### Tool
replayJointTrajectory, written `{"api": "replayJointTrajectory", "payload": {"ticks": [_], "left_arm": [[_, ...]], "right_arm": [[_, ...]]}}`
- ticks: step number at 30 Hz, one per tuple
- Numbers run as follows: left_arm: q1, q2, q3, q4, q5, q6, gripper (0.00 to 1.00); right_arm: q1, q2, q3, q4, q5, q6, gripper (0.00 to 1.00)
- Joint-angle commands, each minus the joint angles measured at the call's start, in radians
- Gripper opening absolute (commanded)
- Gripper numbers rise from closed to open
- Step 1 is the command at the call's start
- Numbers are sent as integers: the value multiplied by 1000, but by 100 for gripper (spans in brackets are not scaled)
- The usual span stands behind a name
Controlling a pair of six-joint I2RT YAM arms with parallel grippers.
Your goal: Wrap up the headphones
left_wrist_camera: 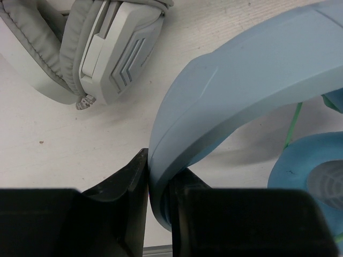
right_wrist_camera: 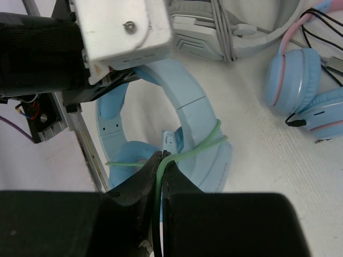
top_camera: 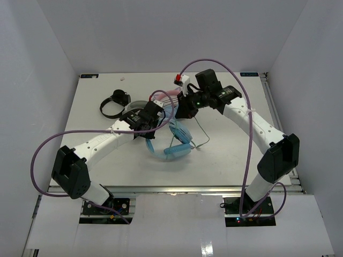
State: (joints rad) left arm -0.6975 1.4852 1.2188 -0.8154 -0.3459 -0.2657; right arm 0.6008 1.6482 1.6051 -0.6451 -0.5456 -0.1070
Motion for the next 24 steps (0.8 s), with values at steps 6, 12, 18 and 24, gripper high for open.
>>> {"api": "replayJointTrajectory", "payload": {"ticks": [6,12,18,24], "left_arm": [[87,9,71,-24,-41,-97,0],[124,-4,70,17,44,-132,0],[136,-44,74,32,67,-180,0],[138,-69,71,33,86,-200,0]], "right_arm": [[65,-130,-127,222,-70,128,8],[105,-188,-257,381,-88,223,8],[156,-214,-376,526,-65,303,10],[208,-173,-350,577,-32,332,12]]}}
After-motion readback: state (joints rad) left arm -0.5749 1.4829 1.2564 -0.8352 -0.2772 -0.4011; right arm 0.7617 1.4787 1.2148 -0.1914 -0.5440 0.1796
